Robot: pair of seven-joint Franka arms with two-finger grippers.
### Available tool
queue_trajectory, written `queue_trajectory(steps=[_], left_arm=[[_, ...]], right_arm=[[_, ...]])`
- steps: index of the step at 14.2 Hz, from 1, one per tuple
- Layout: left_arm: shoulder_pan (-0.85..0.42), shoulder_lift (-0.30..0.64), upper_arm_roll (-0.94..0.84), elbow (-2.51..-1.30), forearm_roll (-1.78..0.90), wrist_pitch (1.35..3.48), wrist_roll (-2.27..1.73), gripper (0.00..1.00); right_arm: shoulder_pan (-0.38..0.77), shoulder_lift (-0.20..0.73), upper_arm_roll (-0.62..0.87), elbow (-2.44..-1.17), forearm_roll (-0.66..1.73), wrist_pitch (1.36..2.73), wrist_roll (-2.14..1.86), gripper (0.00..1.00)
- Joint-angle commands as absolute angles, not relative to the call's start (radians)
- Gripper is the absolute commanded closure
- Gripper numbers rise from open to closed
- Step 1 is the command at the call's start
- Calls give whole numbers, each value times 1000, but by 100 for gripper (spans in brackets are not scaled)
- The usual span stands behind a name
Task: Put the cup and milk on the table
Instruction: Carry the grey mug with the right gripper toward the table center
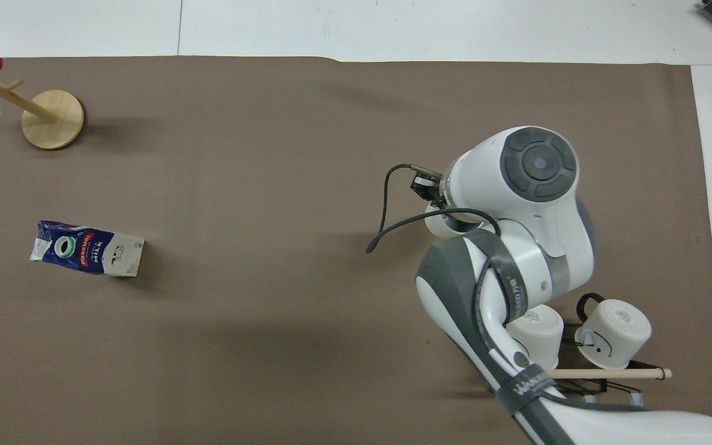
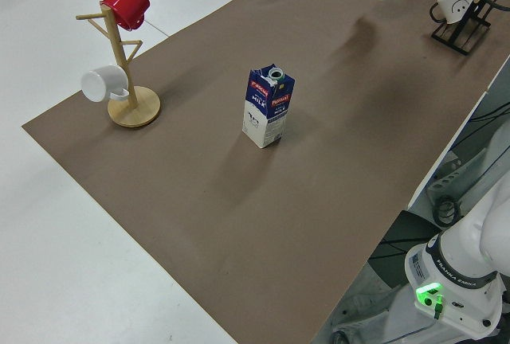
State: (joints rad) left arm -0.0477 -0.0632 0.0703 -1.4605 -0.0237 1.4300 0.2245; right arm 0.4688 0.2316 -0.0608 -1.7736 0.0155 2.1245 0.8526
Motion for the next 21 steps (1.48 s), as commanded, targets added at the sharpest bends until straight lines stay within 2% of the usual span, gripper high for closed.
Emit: queue_trajectory(steps=[1, 7, 21], left_arm=[[-61, -81, 78, -1485, -11, 1440, 230, 0], [-63, -81, 78, -1485, -11, 1460, 230, 0], [-60, -80, 78, -1505, -11, 1480, 232, 0]], right_arm=[[517, 288, -64, -1698, 12, 2095, 917, 100], [643, 376, -66, -1680, -55, 2132, 1122, 100], [667, 413, -64, -1683, -129, 2195, 1215, 100]])
